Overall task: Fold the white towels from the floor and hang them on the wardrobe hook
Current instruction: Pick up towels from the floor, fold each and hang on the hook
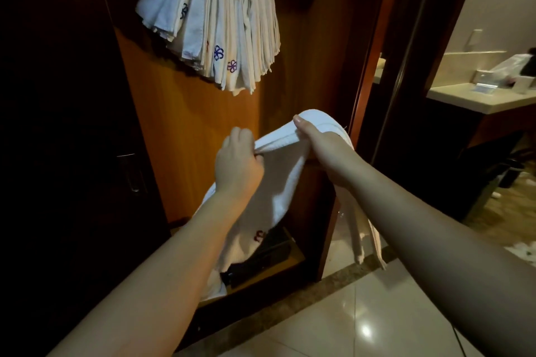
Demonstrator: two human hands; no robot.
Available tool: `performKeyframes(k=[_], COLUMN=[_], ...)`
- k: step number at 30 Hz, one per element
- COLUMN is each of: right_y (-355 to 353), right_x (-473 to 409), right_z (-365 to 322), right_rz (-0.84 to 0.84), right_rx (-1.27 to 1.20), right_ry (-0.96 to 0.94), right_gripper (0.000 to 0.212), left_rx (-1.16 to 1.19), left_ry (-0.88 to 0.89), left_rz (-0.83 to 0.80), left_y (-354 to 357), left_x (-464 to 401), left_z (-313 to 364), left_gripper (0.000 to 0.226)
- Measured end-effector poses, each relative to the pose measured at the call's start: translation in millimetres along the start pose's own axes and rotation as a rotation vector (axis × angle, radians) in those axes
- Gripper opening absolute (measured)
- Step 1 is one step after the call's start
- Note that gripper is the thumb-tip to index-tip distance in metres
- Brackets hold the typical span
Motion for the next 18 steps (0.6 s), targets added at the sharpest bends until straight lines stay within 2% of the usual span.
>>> performKeyframes(k=[4, 6, 9, 12, 14, 18], right_y=[1.2, 2.5, 1.1, -7.3, -14.5, -28.6], right_x=[-0.8, 1.4, 3.9, 3.6, 1.5, -0.1], right_z=[-1.8, -2.4, -0.3, -6.7, -12.0, -15.9], right_rz=[0.008, 0.038, 0.095, 0.151, 0.190, 0.256], right_rx=[-0.129, -0.082, -0.063, -0.035, -0.032, 0.003], right_ry=[-0.007, -0.035, -0.056, -0.077, -0.090, -0.075], right_gripper=[0.053, 0.046, 0.035, 0.035, 0.035, 0.035], left_rx=[0.036, 0.096, 0.193, 0.227, 0.144, 0.060], left_ry=[0.117, 0.051, -0.054, -0.105, -0.128, -0.174], left_rz=[-0.158, -0.196, -0.166, -0.192, -0.239, -0.233], left_y=[26.1, 38.9, 45.3, 55.1, 63.5, 65.6], left_x=[24.9, 37.4, 43.3, 53.1, 60.0, 64.5], left_z=[24.5, 19.4, 5.4, -3.6, -13.0, -39.5], left_gripper=[0.026, 0.025, 0.028, 0.025, 0.020, 0.030])
Point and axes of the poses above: each hand's wrist, its own x-axis away from the middle knuckle, its own y-axis out of the palm, z = x × y, the point moved 10 cm from there along -x, towards the middle knuckle, and after that the axes turned 5 degrees about y, right-handed, at the moved point
